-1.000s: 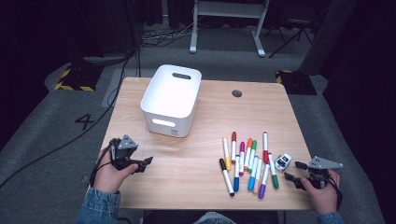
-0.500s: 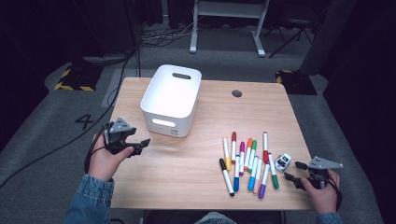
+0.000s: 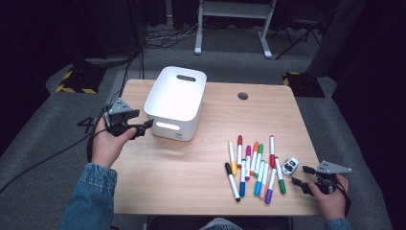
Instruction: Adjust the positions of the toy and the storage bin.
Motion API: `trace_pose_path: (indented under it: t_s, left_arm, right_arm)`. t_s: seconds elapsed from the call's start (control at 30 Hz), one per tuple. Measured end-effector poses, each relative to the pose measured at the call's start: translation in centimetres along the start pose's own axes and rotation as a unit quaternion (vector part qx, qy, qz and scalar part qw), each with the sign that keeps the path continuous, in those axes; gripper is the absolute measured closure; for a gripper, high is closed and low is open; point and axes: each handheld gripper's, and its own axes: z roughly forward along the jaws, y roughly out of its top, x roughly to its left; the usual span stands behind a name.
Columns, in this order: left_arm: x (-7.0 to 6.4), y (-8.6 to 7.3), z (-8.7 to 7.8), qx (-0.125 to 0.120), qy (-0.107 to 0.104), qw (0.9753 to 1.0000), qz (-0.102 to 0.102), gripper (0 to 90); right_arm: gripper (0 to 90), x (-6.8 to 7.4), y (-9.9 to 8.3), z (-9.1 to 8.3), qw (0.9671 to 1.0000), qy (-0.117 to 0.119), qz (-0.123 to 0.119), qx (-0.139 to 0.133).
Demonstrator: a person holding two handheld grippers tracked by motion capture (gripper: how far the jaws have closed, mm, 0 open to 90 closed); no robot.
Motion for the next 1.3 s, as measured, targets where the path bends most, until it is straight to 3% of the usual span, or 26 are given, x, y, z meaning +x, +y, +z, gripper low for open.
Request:
trace_pose_path:
  t_s: [0.07,0.17,0.3,0.33,0.47,0.63,0.67,0.77,0.97,1.0,1.13,1.3]
  left_arm:
    - [0.3,0.5,0.6,0.000,-0.004,0.9999,-0.010,33.0]
    - [1.4,1.2,2.0,0.001,0.020,0.9997,-0.015,33.4]
    - [2.0,1.6,2.9,0.003,0.031,0.9993,-0.022,34.0]
    - [2.4,1.9,3.5,0.005,0.032,0.9994,-0.015,34.0]
    - [3.2,1.7,5.0,0.024,0.032,0.9991,-0.016,34.1]
    - [3.9,1.4,6.1,0.017,0.018,0.9993,-0.028,35.1]
    - [3.8,1.3,6.3,0.016,0.009,0.9992,-0.037,36.5]
    - [3.0,1.4,6.6,0.024,0.016,0.9986,-0.043,36.8]
    - [1.7,1.4,6.5,0.036,0.013,0.9988,-0.032,37.4]
    - [1.0,1.2,6.5,0.043,0.015,0.9987,-0.022,38.0]
    - [-0.2,0.4,6.1,0.029,0.006,0.9991,-0.029,37.3]
    - [-1.3,-0.3,5.2,0.031,-0.002,0.9992,-0.025,37.4]
  right_arm:
    - [25.3,0.0,0.0,0.0,1.0000,0.000,0.000,0.000]
    - [25.3,0.0,0.0,0.0,1.0000,0.000,0.000,0.000]
    - [25.3,0.0,0.0,0.0,1.0000,0.000,0.000,0.000]
    - [25.3,0.0,0.0,0.0,1.0000,0.000,0.000,0.000]
    - [25.3,0.0,0.0,0.0,1.0000,0.000,0.000,0.000]
    - [25.3,0.0,0.0,0.0,1.0000,0.001,0.000,0.001]
    - [25.3,0.0,0.0,0.0,1.0000,0.000,0.000,0.000]
    - [25.3,0.0,0.0,0.0,1.0000,0.000,0.000,0.000]
    - [25.3,0.0,0.0,0.0,1.0000,0.000,0.000,0.000]
    - [25.3,0.0,0.0,0.0,1.0000,0.000,0.000,0.000]
    - [25.3,0.0,0.0,0.0,1.0000,0.000,0.000,0.000]
    - [25.3,0.0,0.0,0.0,1.0000,0.000,0.000,0.000]
